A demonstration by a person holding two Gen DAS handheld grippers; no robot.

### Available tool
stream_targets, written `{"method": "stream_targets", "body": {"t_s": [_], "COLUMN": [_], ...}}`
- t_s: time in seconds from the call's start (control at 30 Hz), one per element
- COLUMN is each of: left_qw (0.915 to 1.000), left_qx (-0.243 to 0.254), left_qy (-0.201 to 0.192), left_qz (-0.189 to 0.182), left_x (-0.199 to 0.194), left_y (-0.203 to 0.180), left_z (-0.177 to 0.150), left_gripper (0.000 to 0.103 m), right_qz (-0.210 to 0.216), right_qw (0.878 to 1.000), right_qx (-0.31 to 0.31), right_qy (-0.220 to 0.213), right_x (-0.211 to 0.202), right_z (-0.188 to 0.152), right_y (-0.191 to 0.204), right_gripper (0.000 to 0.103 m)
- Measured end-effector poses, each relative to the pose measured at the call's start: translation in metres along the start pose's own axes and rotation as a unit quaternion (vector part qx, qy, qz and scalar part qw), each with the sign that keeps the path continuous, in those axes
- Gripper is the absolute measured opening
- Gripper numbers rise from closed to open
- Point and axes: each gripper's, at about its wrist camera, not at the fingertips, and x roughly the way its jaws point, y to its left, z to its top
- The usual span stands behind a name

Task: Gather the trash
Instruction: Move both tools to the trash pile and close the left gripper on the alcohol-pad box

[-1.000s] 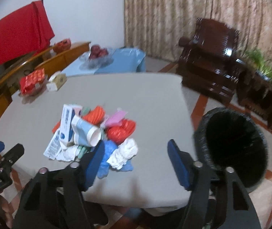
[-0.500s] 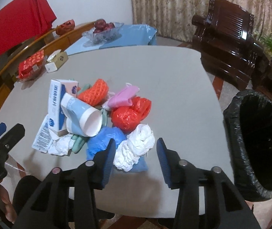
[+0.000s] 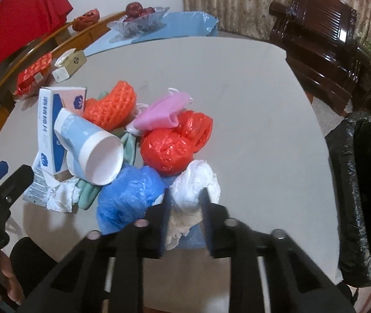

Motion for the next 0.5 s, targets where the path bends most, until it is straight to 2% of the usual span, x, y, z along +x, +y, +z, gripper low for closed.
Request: {"method": "stream_targets", "body": {"t_s": [0.17, 0.23, 0.3, 0.5], "left_qw": [0.9999, 0.9999, 0.9997, 0.9994], "left_qx": [0.01, 0.014, 0.018, 0.028], "left_qy": [-0.002, 0.001, 0.014, 0.019], "left_qz": [0.005, 0.006, -0.002, 0.011], "left_x": [0.008, 0.013, 0.018, 0.029], "left_y": [-0.004, -0.005, -0.009, -0.012], "left_z": [-0.002, -0.003, -0.004, -0.003], "left_gripper": [0.097, 0.089, 0.07, 0.069], "right_qz": [0.004, 0.004, 0.006, 0.012], "right_qw": [1.0, 1.0, 1.0, 1.0], "right_qx": [-0.001, 0.001, 0.002, -0.001], "right_qy": [-0.006, -0.014, -0.02, -0.029], "right_x": [-0.002, -0.005, -0.011, -0.016], "right_z": [0.0, 0.0, 0.001, 0.004], "right_y": [-0.002, -0.003, -0.004, -0.003], "right_gripper": [0.015, 0.015, 0.015, 0.015]}}
